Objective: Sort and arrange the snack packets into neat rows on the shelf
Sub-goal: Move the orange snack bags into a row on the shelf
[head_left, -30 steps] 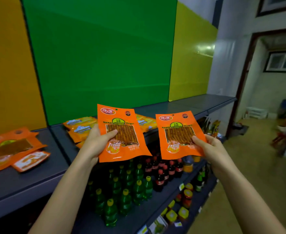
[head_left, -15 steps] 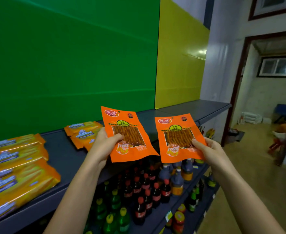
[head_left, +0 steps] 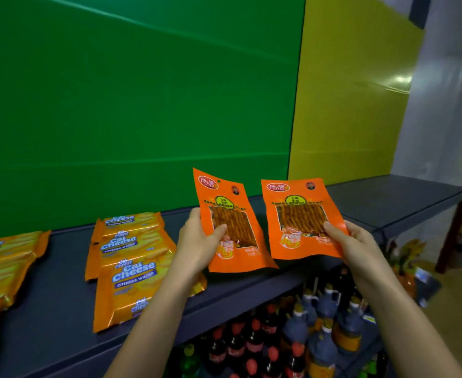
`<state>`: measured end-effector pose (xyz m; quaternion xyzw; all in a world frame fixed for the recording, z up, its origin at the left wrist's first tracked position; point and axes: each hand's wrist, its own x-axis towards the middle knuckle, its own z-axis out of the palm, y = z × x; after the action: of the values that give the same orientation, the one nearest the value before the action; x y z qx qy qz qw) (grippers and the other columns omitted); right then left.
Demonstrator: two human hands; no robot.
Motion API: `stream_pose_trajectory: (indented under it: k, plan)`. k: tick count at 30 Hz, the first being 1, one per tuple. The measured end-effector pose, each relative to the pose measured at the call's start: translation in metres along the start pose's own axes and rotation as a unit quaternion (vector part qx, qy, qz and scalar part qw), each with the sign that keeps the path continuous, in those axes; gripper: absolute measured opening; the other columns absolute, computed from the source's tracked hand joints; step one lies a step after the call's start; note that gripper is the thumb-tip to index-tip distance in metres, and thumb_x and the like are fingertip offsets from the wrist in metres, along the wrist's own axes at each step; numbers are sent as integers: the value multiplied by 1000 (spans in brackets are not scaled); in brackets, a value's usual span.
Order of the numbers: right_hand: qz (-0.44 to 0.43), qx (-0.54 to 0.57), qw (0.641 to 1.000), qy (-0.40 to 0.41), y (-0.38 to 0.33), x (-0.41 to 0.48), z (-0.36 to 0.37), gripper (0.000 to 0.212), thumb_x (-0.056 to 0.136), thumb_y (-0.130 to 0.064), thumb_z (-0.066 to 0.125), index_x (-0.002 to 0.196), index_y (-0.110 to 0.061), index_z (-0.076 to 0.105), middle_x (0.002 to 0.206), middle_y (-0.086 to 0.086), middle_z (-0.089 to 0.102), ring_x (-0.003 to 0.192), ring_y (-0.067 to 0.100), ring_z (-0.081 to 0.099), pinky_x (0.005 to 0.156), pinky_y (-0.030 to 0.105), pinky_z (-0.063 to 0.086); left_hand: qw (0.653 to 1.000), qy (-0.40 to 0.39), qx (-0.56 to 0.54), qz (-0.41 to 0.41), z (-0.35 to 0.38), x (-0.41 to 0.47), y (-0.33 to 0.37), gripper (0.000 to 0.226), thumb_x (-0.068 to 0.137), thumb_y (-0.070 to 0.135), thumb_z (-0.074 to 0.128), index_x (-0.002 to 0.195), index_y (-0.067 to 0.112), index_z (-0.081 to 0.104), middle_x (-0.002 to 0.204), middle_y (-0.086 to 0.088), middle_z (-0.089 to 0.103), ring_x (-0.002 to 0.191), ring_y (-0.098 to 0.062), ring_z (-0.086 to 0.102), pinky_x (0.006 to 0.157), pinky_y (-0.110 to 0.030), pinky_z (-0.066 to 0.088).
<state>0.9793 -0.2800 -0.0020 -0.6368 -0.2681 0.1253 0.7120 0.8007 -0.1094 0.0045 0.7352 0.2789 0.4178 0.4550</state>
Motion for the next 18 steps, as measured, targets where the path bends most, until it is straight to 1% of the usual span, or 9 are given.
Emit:
stream_pose_trajectory:
  k: [1,3,5,8,10,12,16,18]
  plan:
    - [0,3,1000,-13,3,13,2,9,91,-19,56,87,-16,64,59,-11,71,51,-2,64,51,9,50,1000,13,25,4,6,3,0,30,84,10,64,111,14,52,113,-10,65,103,-23,63,95,-36,48]
    - [5,7,999,-42,7,38,5,10,91,-20,56,86,-18,65,60,-9,72,55,2,66,55,13,52,997,38,71,2,16,10,-1,33,85,11,62,116,10,50,115,-8,64,105,-20,61,86,-22,43]
    - [9,7,997,-74,10,60,8,9,91,-22,57,88,-19,65,62,-5,72,61,10,67,65,23,53,992,66,104,-8,26,17,0,35,86,12,61,119,8,50,117,-7,63,107,-20,60,79,-18,39]
    - [9,10,993,-120,13,86,14,9,91,-22,57,90,-19,65,66,-3,73,67,13,66,72,28,50,986,106,126,-32,40,30,1,34,86,13,62,118,6,50,118,-10,64,109,-23,60,84,-24,42]
    - [6,12,990,-143,16,99,18,11,91,-22,56,95,-17,65,76,3,73,74,19,65,74,29,50,980,125,143,-55,49,39,1,34,86,13,62,117,5,50,119,-12,63,111,-26,58,88,-28,43]
    - [7,15,987,-162,19,110,21,13,91,-21,57,100,-16,65,87,8,71,79,21,65,75,29,50,973,131,173,-79,58,49,0,35,86,15,61,117,5,49,121,-14,61,114,-29,56,91,-32,43]
    - [18,13,980,-198,28,127,26,16,91,-23,56,104,-17,64,94,9,71,87,24,67,81,32,51,954,138,230,-136,70,67,-4,36,87,18,59,118,5,47,125,-16,57,118,-34,51,95,-36,41]
    - [25,12,977,-213,33,132,30,16,91,-23,56,105,-17,62,93,9,71,86,22,67,76,29,51,940,144,261,-166,73,75,-6,36,88,18,58,118,4,46,127,-18,55,121,-36,49,94,-36,41]
